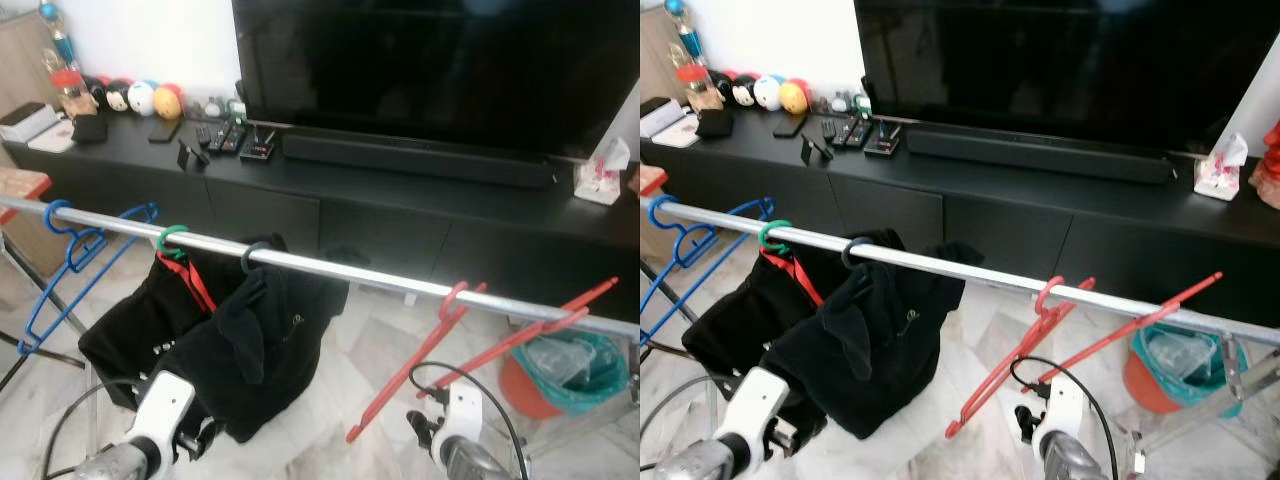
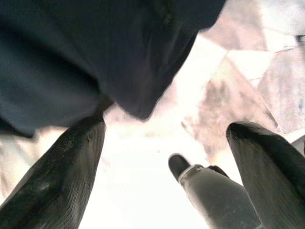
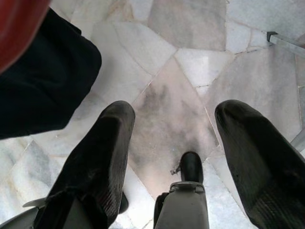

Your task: Hang hanger

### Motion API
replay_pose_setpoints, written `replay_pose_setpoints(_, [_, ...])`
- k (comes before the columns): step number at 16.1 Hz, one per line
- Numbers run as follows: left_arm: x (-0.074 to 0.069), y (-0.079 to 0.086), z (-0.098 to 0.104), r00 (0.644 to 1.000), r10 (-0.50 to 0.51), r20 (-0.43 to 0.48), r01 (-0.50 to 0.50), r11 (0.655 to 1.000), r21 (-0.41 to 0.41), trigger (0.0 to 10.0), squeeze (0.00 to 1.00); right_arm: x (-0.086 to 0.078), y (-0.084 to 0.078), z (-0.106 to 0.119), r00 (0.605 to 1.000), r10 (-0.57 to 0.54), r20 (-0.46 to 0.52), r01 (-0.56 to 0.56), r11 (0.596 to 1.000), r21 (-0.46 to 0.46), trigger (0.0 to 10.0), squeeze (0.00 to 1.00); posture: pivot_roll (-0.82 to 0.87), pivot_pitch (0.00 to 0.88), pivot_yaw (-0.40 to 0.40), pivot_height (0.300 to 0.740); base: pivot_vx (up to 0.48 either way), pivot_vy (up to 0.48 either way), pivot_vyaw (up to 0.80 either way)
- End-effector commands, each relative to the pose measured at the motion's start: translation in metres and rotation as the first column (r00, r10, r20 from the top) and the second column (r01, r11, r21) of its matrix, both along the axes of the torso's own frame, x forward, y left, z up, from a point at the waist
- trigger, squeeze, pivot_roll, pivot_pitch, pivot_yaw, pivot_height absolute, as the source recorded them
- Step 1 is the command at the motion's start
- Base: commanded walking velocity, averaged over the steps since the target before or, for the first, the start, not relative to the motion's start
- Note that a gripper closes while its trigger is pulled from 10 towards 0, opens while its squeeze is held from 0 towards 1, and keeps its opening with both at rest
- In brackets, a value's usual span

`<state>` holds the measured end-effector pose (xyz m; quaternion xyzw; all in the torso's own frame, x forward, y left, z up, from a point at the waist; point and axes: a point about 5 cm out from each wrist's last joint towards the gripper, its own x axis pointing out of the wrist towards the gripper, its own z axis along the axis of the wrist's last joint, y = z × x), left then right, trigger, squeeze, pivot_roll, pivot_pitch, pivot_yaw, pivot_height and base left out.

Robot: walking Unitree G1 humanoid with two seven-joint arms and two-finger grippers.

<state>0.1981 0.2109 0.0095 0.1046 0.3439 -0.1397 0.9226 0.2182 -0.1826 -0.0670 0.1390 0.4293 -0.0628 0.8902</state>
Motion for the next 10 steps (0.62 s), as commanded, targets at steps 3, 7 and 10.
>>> replay_pose_setpoints(3, [0.012, -0.004, -0.022, 0.996, 0.076, -0.043, -0.076, 0.997, -0.001, 10.0, 0.00, -0.002, 0.000, -0.001, 1.000, 0.007, -0.018, -0.008, 1.000, -0.009, 10.0, 0.00, -0.03, 0.000, -0.002, 0.719, 0.000, 0.000, 0.00])
replay_pose_setpoints(7, [0.024, -0.007, -0.033, 0.993, 0.108, -0.039, -0.108, 0.994, -0.002, 10.0, 0.00, -0.005, -0.002, -0.003, 0.999, 0.024, -0.030, -0.025, 0.999, -0.031, 10.0, 0.00, -0.04, 0.000, -0.003, 0.719, 0.000, 0.000, 0.00])
replay_pose_setpoints(10, [0.033, -0.006, -0.040, 0.986, 0.159, -0.048, -0.159, 0.987, 0.000, 10.0, 0.00, -0.007, -0.004, -0.004, 0.999, 0.034, -0.039, -0.036, 0.998, -0.046, 10.0, 0.00, -0.06, 0.000, -0.003, 0.719, 0.000, 0.000, 0.00])
